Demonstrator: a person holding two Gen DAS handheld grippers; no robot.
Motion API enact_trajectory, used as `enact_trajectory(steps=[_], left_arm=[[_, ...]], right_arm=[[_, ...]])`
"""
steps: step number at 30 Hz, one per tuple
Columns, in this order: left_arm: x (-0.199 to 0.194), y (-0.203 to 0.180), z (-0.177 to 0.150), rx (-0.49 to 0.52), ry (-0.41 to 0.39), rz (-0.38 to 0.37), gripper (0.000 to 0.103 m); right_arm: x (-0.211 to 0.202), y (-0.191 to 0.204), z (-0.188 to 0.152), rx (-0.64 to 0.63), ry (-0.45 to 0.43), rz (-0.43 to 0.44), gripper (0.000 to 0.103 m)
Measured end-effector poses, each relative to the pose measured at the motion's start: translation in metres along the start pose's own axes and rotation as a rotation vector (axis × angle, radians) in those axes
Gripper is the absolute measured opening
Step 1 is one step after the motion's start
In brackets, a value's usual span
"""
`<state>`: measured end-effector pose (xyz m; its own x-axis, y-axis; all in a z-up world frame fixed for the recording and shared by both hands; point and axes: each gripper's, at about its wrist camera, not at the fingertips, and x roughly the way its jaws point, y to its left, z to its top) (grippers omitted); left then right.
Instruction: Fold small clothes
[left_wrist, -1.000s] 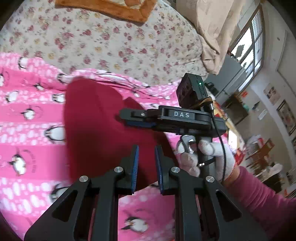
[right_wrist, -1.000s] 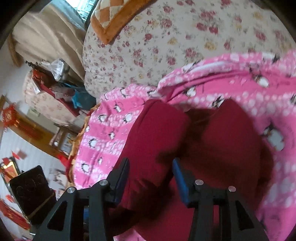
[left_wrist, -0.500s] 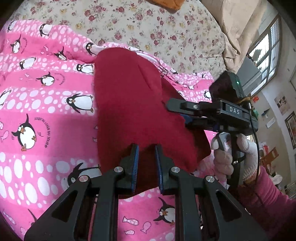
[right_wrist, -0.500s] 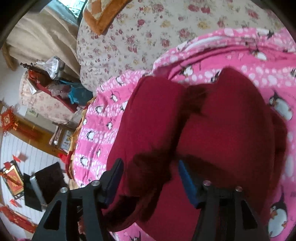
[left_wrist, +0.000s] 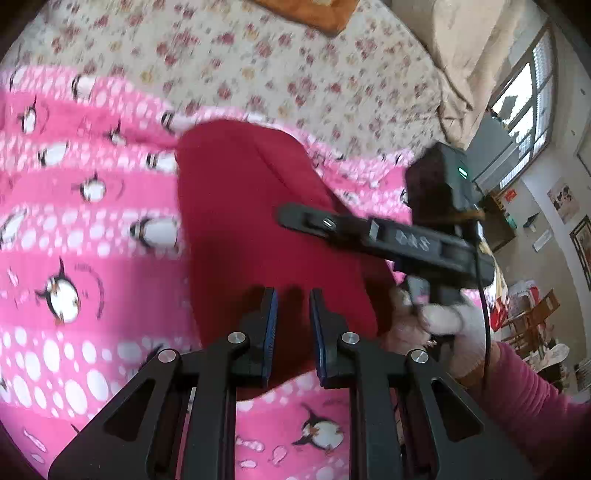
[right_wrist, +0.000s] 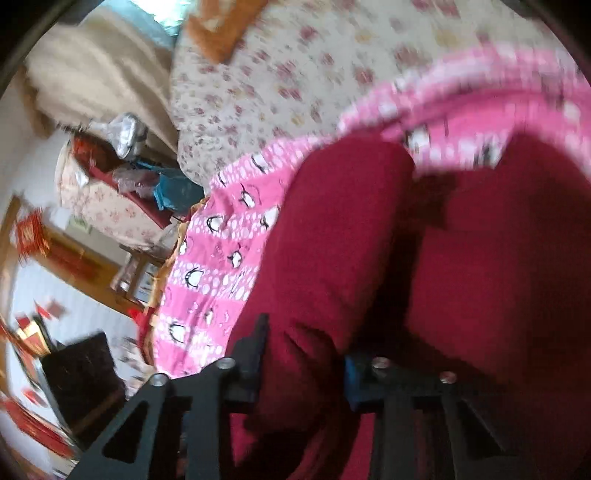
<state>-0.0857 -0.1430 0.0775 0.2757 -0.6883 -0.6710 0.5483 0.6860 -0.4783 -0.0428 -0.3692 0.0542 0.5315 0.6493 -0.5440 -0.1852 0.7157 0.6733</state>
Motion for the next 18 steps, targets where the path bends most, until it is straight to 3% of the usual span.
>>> enact_trajectory(steps=[6,8,11,15,18], left_arm=[[0.018,-0.012,0.019,-0.015,-0.021,0.017,0.015],[0.041,-0.019,0.019,-0.004,0.028,0.044,0.015],[0.065,-0.026,0.016,0.024,0.074,0.064,0.015],[0.068,-0.033,0.017,0.061,0.075,0.106,0.015],[0.069,-0.035,0.018,0.088,0.075,0.135,0.019]], right_arm=[[-0.07,0.006,0.011,-0.159,-0.045,-0.199,0.026],[-0.083,-0.007,0.013,-0.149,-0.034,-0.257,0.026],[-0.078,-0.037,0.01,-0.132,0.036,-0.411,0.026],[-0.09,-0.056,0.009,-0.016,0.017,-0.39,0.032],[-0.108,-0.038,0.013,-0.06,-0.05,-0.46,0.037]])
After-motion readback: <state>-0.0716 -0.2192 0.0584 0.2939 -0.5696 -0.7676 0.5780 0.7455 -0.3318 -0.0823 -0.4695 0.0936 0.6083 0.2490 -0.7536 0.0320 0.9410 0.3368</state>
